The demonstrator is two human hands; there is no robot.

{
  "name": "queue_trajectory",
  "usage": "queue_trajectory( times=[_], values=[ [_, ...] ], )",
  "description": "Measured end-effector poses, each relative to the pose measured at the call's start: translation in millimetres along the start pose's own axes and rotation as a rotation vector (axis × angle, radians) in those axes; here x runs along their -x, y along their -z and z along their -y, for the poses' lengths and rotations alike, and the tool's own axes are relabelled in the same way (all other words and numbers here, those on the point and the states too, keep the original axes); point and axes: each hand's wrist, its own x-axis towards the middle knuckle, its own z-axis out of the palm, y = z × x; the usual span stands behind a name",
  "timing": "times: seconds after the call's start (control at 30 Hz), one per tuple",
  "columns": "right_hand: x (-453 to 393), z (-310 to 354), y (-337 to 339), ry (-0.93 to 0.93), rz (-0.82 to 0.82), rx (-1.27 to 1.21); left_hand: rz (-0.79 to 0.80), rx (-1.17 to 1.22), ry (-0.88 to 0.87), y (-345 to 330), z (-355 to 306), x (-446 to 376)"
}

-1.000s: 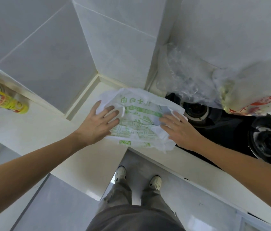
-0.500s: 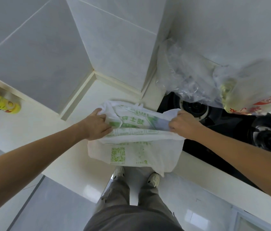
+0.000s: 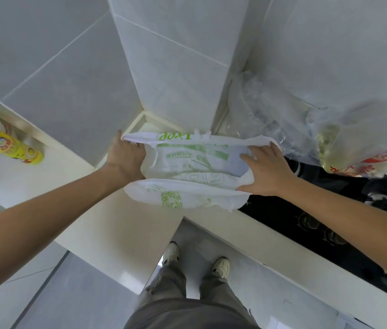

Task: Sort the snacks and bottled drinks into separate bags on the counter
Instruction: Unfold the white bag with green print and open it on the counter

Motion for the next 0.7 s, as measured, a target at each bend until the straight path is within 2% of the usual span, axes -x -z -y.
queue_trajectory(
  times=[0.07, 0.17, 0.27, 0.37, 0.47, 0.7],
  values=[
    [-1, 4, 1, -0.041, -0.086, -0.032, 0.003, 0.038, 0.05, 2, 7, 6],
    [3, 15, -13, -0.047, -0.23, -0.021, -0.119, 0.111, 0.054, -10, 7, 14],
    [17, 24, -38, 0.006, -0.319, -0.036, -0.184, 0.186, -0.006, -40, -6, 20],
    [28, 24, -69, 0.109, -0.267, 0.005, -0.307, 0.222, -0.172, -79, -19, 26],
    [34, 18, -93, 0.17, -0.192, -0.062, -0.426, 0.167, -0.353, -102, -21, 29],
    [19, 5, -91, 0.084, -0.32, -0.138, -0.738, 0.138, -0.66, -106, -10, 37]
  ],
)
